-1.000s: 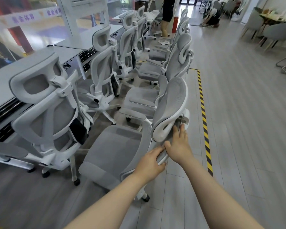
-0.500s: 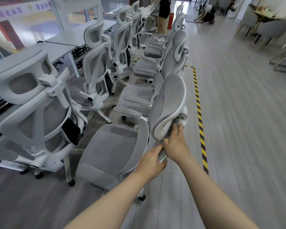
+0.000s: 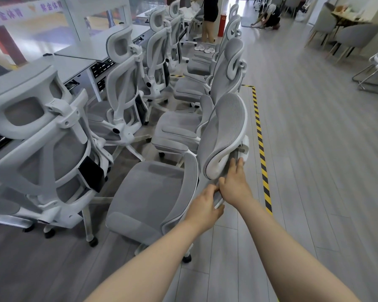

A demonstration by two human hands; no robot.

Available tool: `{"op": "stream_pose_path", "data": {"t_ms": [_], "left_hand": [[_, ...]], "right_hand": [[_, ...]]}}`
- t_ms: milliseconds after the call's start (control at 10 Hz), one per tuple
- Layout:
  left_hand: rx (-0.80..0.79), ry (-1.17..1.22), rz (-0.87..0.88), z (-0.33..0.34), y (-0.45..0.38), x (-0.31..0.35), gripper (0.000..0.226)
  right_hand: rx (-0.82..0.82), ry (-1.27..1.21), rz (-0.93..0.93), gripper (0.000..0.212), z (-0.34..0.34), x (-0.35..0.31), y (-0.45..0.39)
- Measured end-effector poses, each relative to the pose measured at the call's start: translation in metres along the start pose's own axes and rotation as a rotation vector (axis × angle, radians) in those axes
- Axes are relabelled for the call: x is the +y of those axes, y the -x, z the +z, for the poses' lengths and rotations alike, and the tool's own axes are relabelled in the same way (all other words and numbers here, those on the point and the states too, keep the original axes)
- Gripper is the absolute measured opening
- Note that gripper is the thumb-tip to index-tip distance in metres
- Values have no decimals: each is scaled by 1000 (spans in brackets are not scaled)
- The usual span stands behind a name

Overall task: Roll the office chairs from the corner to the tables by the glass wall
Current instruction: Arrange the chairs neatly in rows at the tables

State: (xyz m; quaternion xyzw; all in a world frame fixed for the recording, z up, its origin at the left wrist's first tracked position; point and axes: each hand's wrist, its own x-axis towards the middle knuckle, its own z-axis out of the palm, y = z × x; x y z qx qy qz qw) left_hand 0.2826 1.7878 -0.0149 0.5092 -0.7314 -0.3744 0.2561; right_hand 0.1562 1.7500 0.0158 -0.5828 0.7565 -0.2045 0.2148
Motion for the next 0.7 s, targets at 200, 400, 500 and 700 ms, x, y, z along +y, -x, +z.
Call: {"op": "stream_pose_path", "data": {"t_ms": [200,400,500,700], "left_hand": [[1,32,10,1,3,-4,42],[7,62,-7,-1,5,-5,48],[-53,32,-27,-11,9,-2,54],[-121,-100,-34,-43,37,-13,58]], "right_hand": [[5,-12,-5,72,4,1,3],[107,-18,9,66,8,0,11],[115,-59,-26,61,3,-6,22],[240,-415,-90,50,-23,-32,50]]}}
